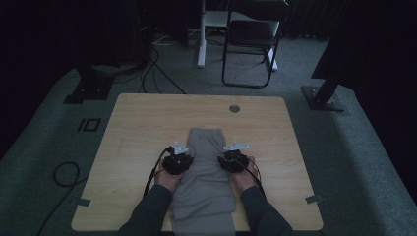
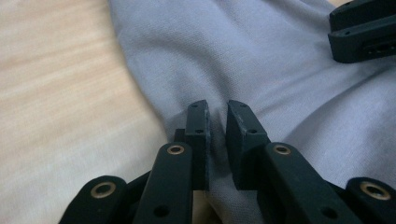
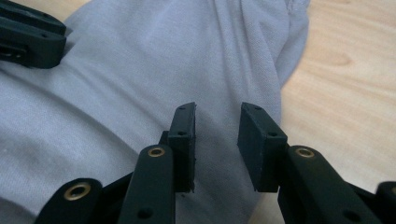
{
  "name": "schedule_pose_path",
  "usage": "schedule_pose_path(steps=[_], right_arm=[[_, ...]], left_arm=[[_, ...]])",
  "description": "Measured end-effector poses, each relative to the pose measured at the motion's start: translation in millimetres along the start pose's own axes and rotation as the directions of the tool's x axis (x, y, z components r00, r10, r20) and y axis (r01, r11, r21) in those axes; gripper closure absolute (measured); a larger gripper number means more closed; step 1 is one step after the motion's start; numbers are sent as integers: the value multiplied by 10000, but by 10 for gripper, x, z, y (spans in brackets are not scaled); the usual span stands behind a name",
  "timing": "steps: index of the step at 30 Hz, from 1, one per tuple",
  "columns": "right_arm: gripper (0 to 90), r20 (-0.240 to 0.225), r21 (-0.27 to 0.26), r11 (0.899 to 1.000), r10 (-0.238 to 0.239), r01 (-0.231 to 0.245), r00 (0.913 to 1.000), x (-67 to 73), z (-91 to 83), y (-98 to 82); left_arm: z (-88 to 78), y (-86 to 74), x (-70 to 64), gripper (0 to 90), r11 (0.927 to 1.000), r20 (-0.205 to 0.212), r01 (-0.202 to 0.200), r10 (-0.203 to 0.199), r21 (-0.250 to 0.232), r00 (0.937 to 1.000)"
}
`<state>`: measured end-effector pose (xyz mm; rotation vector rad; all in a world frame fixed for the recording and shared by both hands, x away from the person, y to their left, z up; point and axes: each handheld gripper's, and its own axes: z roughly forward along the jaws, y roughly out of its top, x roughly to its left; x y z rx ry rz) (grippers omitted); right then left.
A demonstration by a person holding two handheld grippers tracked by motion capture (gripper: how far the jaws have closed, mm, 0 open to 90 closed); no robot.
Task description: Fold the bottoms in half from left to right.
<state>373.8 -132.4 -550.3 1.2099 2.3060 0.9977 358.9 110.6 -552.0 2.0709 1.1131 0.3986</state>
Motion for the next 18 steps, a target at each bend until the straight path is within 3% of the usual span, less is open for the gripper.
schedule_pose_path(steps=[8, 18], right_arm=[[673, -98, -125, 9998, -142, 141, 9999, 104, -114, -132], [673, -70, -190, 9997, -139, 138, 9999, 124, -131, -158]], left_arm=[[-110, -120, -88, 790, 9998, 165, -172, 173, -40, 9997], [-136, -162, -126, 787, 9995, 107, -271, 272, -148, 9996]])
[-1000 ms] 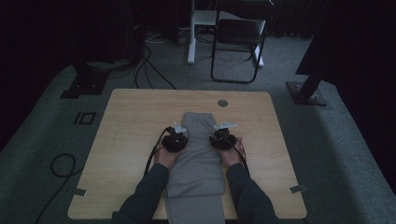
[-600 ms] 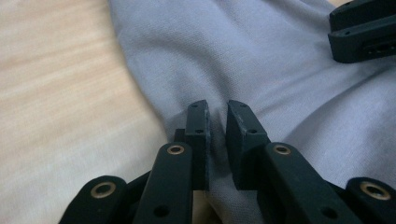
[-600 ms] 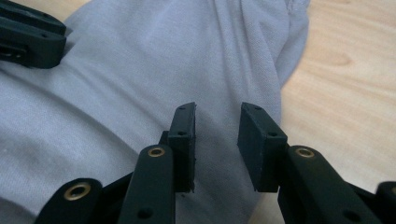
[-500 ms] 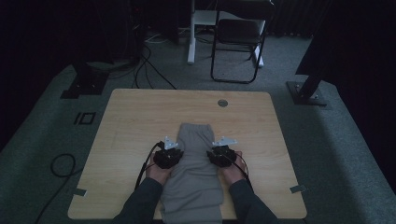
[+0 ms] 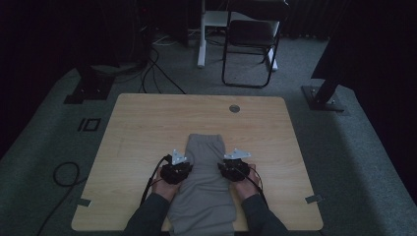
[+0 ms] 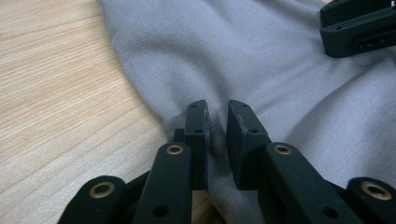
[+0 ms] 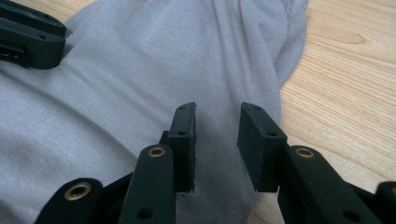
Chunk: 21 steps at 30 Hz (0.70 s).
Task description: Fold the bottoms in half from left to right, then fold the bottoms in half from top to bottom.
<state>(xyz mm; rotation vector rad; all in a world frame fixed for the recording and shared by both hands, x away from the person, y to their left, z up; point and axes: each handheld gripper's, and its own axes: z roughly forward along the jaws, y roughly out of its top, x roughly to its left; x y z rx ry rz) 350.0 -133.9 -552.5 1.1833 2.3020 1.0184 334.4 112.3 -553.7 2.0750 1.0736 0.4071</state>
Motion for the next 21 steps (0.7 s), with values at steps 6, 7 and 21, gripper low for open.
schedule_pose_path(steps=[6, 7, 21], right_arm=[[562, -482, 70, 10000, 13, -9, 9988, -25, -4, 16], [543, -399, 53, 10000, 15, -12, 9992, -28, -11, 25], [438, 269, 200, 9962, 841, -846, 9961, -333, 259, 512]], left_arm=[[-30, 32, 16, 604, 9998, 149, -55, 52, 187, 9999], [-42, 50, 39, 585, 9999, 111, 2, -3, 142, 9999], [379, 535, 434, 442, 9903, -788, 1274, -1229, 554, 9893]])
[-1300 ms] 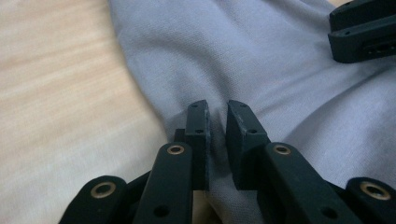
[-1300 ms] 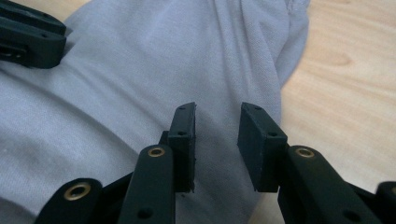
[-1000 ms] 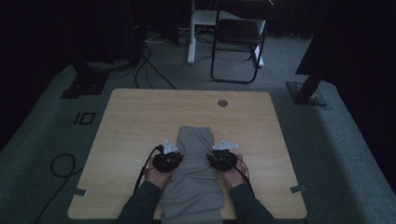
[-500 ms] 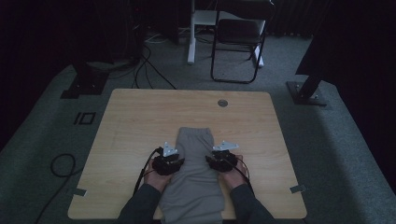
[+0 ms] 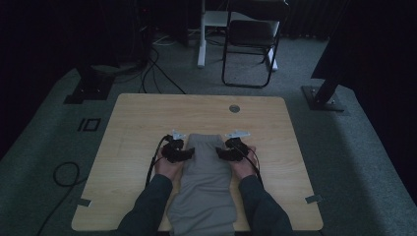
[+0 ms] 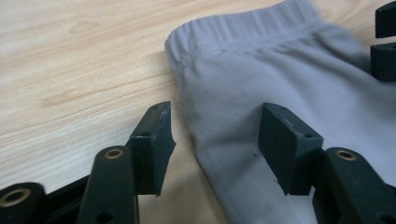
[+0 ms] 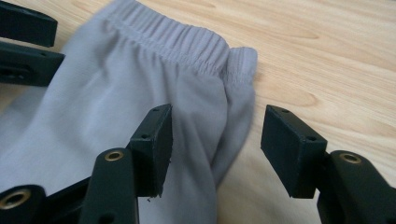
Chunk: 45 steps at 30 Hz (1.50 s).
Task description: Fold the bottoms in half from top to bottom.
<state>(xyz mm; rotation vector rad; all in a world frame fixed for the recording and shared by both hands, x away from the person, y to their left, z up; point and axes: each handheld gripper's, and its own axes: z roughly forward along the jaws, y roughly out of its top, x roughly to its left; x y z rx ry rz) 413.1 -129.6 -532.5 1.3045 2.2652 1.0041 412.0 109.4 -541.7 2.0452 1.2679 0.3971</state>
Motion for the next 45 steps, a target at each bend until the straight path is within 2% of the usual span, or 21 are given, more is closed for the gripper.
schedule_pose_path(steps=[3, 4, 7, 8, 9, 10, 12, 17, 20, 21, 23, 24, 25, 27, 28, 32, 33, 34, 38, 40, 45], right_arm=[[439, 95, 226, 9997, -66, 64, 9999, 8, 107, 36], [472, 322, 568, 9983, -154, 135, 9994, 0, 218, 57], [537, 347, 489, 9987, -186, 169, 9992, -7, 265, 63], [652, 325, 515, 9986, -164, 147, 9993, -14, 278, 90], [652, 325, 515, 9986, -164, 147, 9993, -14, 278, 90], [785, 204, 518, 9986, -54, 43, 9998, -25, 294, 113], [868, -114, 617, 9975, 363, -356, 9993, -65, 311, 141], [879, -292, 588, 9962, 658, -640, 9974, -162, 325, 215], [879, -296, -120, 9990, 430, -433, 9986, -226, 183, 426], [879, -308, -342, 9985, 415, -426, 9987, -245, 129, 499], [879, -482, -783, 9955, 504, -541, 9976, -291, 11, 652], [879, -523, -1024, 9934, 466, -518, 9975, -312, -47, 726], [879, -502, -1230, 9911, 451, -510, 9977, -325, -107, 796], [879, -516, -1421, 9886, 437, -507, 9977, -336, -164, 862], [879, -516, -1421, 9886, 437, -507, 9977, -336, -164, 862], [878, -479, -2460, 9690, 117, -232, 9988, -342, -437, 1136], [878, -479, -2460, 9690, 117, -232, 9988, -342, -437, 1136], [877, -491, -2945, 9556, -37, -109, 9988, -328, -581, 1245], [876, -596, -3021, 9532, -320, 125, 9977, -255, -715, 1269], [876, -587, -2948, 9551, -473, 279, 9972, -225, -742, 1251], [875, -912, -2639, 9616, -1032, 759, 9905, -30, -890, 935]], left_arm=[[36, 4, -3, 442, 10000, -63, -22, 23, 78, 10000], [99, 15, -36, 444, 9994, -411, -330, 332, 63, 9986], [111, 24, -52, 524, 9985, -512, -538, 540, 62, 9972], [123, 31, -53, 570, 9984, -441, -569, 566, -45, 9974], [123, 31, -53, 638, 9984, -441, -569, 566, -45, 9974], [136, 55, -48, 703, 9985, -205, -556, 556, -12, 9982], [142, 72, -36, 804, 9986, -23, -524, 524, 59, 9986], [123, 197, 31, 854, 9990, -35, -408, 408, 156, 9992], [-58, 457, 59, 855, 9970, -172, -525, 516, -563, 9985], [-58, 457, 59, 855, 9970, -172, -525, 516, -563, 9985], [-267, 707, 65, 855, 9893, -237, -541, 513, -1353, 9984], [-267, 707, 65, 855, 9893, -237, -541, 513, -1353, 9984], [-411, 871, 60, 855, 9796, -296, -696, 652, -1885, 9974], [-411, 871, 60, 855, 9796, -296, -696, 652, -1885, 9974], [-543, 1025, 55, 855, 9697, -409, -844, 770, -2294, 9962], [-767, 1269, 57, 855, 9514, -571, -1063, 937, -2891, 9940], [-767, 1269, 57, 854, 9514, -571, -1063, 937, -2891, 9940], [-887, 1354, 53, 854, 9407, -599, -1172, 1034, -3184, 9928], [-1019, 1303, 8, 854, 9347, -450, -1356, 1279, -3285, 9908], [-1052, 1244, -15, 854, 9388, -357, -1470, 1430, -3114, 9891], [-1186, 930, -149, 852, 9369, -36, -1795, 1870, -2999, 9824]])
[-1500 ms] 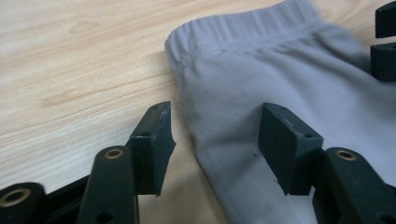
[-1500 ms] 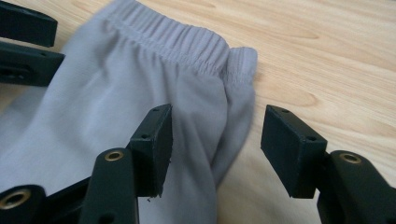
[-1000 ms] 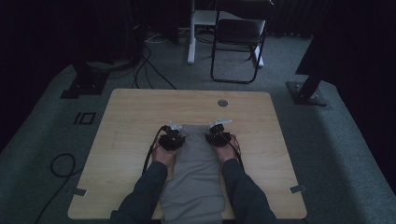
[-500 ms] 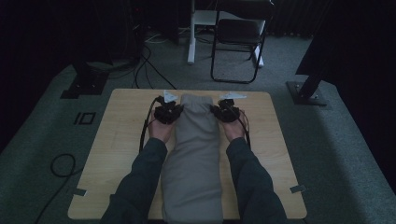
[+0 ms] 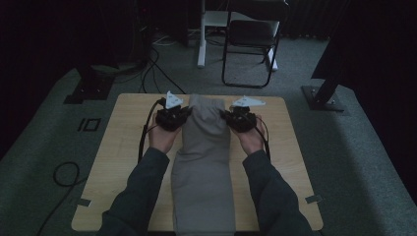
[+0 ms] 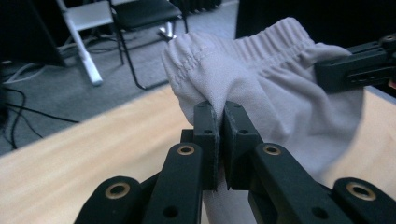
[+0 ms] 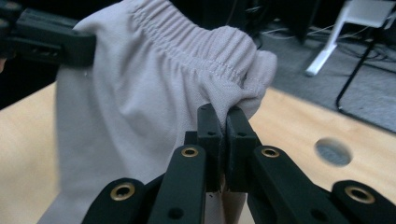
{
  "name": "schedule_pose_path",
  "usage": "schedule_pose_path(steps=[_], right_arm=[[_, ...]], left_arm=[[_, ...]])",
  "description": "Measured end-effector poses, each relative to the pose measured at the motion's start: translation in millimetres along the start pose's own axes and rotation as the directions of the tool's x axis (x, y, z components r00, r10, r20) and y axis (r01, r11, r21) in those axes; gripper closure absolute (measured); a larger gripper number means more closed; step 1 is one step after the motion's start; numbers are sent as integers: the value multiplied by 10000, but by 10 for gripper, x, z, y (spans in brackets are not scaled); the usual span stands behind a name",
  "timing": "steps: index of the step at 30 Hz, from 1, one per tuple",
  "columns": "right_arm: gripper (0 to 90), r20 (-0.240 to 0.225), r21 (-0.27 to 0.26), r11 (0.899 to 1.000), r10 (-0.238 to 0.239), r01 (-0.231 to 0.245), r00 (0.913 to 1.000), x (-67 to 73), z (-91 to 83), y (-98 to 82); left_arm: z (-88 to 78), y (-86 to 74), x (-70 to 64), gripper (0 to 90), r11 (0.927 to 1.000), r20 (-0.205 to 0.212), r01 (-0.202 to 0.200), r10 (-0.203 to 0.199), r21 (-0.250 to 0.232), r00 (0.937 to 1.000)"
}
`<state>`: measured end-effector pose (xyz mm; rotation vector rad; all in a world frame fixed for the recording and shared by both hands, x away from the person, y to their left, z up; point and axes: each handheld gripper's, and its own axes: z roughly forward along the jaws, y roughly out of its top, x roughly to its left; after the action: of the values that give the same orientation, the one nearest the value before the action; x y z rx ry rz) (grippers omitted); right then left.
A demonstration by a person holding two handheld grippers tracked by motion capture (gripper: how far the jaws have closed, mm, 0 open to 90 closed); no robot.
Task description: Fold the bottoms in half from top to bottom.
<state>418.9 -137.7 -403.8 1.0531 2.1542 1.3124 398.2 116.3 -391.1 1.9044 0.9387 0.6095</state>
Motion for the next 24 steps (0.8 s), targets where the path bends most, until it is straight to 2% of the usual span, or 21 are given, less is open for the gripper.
schedule_pose_path(steps=[5, 9, 11, 13, 15, 17, 18, 19, 22, 24], right_arm=[[873, -549, 438, 9989, -121, 145, 9984, 218, -200, -406], [872, -925, 896, 9957, -161, 244, 9956, 442, -336, -866], [872, -794, 1267, 9910, -337, 436, 9963, 539, -351, -1077], [872, -933, 1750, 9840, -173, 335, 9955, 617, -328, -1317], [872, -928, 2346, 9716, -93, 309, 9956, 671, -265, -1528], [870, -885, 2817, 9593, 52, 200, 9961, 694, -192, -1689], [869, -831, 2951, 9552, 34, 214, 9965, 700, -161, -1738], [867, -828, 2845, 9586, 90, 149, 9965, 700, -155, -1753], [863, -594, 2943, 9547, -275, 438, 9979, 683, -96, -1704], [863, -483, 2924, 9554, -283, 412, 9984, 641, -18, -1663]], left_arm=[[-282, -392, -247, 851, 9994, 516, -226, 212, 259, 9984], [-410, -881, -508, 850, 9963, 842, -217, 146, 835, 9963], [-400, -1175, -632, 850, 9905, 906, -107, -18, 1369, 9959], [-327, -1454, -739, 850, 9778, 1080, -31, -200, 2096, 9939], [-239, -1662, -806, 850, 9638, 1097, 57, -362, 2664, 9933], [-179, -1775, -827, 850, 9556, 875, 17, -287, 2947, 9958], [-163, -1802, -823, 849, 9585, 870, 87, -349, 2848, 9956], [-152, -1806, -811, 849, 9597, 880, 94, -355, 2807, 9955], [-78, -1772, -781, 850, 9606, 643, -189, 11, 2773, 9979], [-5, -1742, -748, 850, 9624, 435, -227, 114, 2709, 9990]])
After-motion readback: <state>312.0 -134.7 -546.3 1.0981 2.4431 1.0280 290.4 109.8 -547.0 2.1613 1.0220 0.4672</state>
